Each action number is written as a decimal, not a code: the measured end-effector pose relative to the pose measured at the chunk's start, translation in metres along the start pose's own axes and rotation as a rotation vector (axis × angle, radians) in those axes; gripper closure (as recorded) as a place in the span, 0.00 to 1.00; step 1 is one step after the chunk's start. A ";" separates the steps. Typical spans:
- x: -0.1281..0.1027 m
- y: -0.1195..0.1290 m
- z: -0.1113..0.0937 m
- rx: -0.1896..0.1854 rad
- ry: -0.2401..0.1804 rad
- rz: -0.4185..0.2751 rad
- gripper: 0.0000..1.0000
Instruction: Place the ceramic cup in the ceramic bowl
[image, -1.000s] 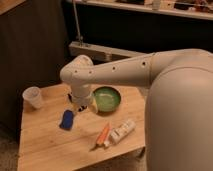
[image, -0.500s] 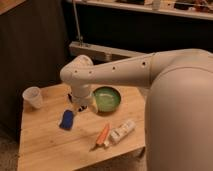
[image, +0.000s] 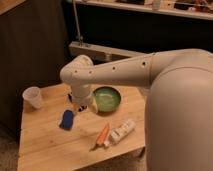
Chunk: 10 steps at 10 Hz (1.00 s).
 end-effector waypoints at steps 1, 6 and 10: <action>0.000 0.000 0.000 0.000 0.000 0.000 0.35; -0.001 0.000 -0.001 -0.003 -0.002 -0.004 0.35; -0.047 0.026 -0.016 -0.147 -0.100 -0.075 0.35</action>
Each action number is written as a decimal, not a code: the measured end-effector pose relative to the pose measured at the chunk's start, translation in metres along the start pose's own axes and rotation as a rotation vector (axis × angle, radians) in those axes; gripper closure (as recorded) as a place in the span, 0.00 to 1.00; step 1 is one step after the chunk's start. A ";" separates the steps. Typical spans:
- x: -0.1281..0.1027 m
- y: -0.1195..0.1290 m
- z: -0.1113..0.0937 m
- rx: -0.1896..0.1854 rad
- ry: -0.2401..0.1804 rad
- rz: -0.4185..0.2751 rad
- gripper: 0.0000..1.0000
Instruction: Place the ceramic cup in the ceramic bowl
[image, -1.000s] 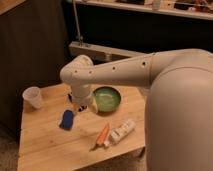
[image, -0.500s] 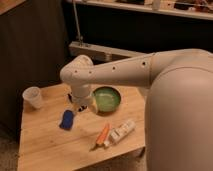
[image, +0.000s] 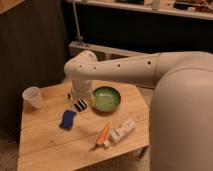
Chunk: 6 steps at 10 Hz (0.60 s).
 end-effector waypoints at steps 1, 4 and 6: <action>-0.025 0.019 0.001 -0.041 -0.026 -0.020 0.35; -0.101 0.090 0.000 -0.152 -0.095 -0.086 0.35; -0.136 0.123 0.002 -0.197 -0.115 -0.109 0.35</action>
